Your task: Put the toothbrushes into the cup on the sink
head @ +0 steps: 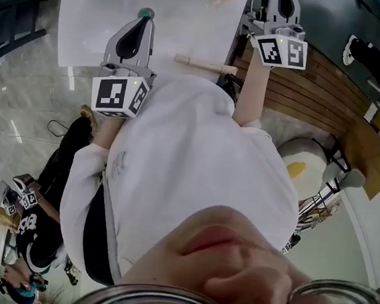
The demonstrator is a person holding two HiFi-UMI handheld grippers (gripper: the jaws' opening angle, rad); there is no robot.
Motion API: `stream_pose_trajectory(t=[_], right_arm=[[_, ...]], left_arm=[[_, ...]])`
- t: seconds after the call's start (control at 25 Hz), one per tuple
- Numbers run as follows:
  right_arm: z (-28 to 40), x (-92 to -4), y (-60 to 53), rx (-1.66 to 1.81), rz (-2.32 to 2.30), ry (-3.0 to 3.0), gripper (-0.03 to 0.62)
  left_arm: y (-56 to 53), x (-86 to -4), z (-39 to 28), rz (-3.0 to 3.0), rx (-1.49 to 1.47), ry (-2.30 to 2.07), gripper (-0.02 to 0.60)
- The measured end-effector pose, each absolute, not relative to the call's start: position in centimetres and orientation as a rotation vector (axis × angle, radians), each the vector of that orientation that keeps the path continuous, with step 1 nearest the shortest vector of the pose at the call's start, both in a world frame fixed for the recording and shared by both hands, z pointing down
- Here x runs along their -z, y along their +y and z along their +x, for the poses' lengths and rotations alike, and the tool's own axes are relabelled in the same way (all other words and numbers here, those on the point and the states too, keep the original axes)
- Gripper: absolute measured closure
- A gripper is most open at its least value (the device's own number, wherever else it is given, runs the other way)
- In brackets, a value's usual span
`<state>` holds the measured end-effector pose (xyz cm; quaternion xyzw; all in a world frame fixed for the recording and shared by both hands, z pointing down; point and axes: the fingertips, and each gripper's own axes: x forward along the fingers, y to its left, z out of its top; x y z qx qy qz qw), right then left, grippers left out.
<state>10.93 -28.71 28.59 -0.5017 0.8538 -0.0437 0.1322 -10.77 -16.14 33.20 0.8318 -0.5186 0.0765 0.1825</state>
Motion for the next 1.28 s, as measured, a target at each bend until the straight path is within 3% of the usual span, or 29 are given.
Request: stream_pose_trajectory(t=[1.28], right_arm=[[9.4, -40.7, -30.5, 0.31, -1.646, 2.617, 0.582]], left_arm=[[-16.1, -33.7, -10.7, 2.338, -0.273, -1.472, 0.576]])
